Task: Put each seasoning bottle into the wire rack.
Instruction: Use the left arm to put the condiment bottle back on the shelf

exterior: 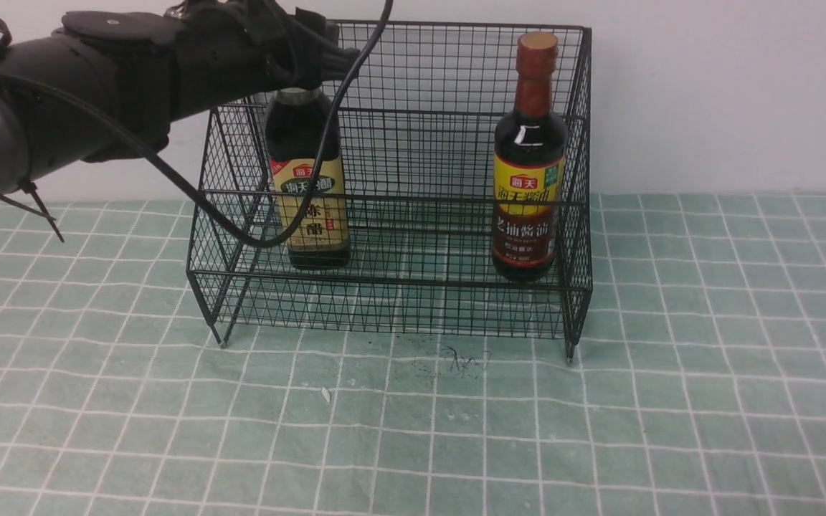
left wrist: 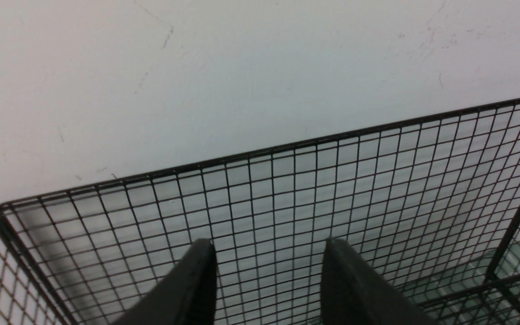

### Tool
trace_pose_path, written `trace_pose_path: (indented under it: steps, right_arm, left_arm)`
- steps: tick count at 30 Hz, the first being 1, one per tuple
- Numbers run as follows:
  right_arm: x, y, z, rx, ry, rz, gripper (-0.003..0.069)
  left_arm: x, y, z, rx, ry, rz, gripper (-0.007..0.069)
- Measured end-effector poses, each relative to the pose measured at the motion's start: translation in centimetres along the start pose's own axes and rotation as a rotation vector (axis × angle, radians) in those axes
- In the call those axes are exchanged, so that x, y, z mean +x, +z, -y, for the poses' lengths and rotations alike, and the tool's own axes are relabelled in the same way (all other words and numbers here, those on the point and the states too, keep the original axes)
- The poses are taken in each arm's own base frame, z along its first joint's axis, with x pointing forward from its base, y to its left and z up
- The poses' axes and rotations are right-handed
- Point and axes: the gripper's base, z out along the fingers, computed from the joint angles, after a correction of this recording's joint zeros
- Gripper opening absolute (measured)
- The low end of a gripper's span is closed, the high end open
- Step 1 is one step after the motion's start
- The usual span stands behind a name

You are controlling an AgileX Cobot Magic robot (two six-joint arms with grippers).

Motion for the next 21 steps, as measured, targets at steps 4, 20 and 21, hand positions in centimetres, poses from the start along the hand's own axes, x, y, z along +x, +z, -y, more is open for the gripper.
trace_pose_path:
  steps: [4, 20, 21]
  right_arm:
    - [0.0, 0.0, 0.0, 0.0, 0.0, 0.0, -0.0015]
    - [0.0, 0.0, 0.0, 0.0, 0.0, 0.0, -0.0015]
    - [0.0, 0.0, 0.0, 0.0, 0.0, 0.0, -0.0015]
  left_arm:
    - [0.0, 0.0, -0.3, -0.03, 0.045, 0.003, 0.0276]
    - [-2.3, -1.7, -1.2, -0.129, 0.088, 0.069, 0.0322]
    - [-2.9, -2.3, -1.3, -0.149, 0.087, 0.088, 0.0322]
